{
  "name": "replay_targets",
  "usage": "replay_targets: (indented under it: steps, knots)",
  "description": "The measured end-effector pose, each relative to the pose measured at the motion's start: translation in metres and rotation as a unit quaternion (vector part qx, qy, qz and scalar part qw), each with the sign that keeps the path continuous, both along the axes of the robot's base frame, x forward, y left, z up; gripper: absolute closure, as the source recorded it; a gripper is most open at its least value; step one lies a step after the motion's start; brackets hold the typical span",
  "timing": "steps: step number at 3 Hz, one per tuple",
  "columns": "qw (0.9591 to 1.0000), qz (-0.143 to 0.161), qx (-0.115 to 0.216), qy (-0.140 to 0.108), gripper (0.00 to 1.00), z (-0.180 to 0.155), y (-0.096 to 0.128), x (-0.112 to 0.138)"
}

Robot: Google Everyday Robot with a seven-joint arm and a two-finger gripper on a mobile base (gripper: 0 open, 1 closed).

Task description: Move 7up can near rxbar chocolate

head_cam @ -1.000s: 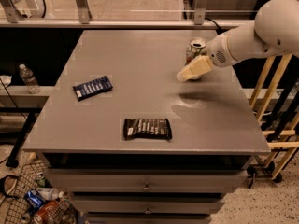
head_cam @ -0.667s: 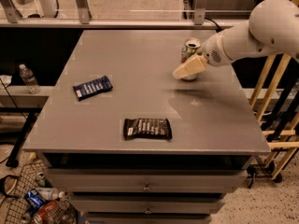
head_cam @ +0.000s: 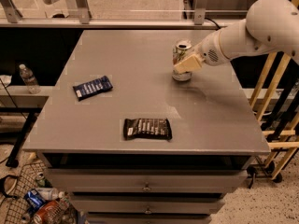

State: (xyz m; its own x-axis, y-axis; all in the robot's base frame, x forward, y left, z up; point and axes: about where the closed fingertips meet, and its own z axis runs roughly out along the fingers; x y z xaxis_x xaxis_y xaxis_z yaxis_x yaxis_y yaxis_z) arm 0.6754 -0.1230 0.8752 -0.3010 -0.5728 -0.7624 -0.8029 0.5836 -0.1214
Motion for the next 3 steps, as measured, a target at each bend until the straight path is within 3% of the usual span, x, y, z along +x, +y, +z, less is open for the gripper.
replay_targets:
  steps: [1, 2, 3]
  knots:
    - [0.9993, 0.035, -0.006, -0.006, 0.88, 0.02, 0.009, -0.016]
    - [0.9946, 0.103, -0.009, -0.004, 1.0, 0.045, 0.021, -0.048]
    - [0.984, 0.174, -0.006, 0.037, 1.0, 0.042, 0.033, -0.095]
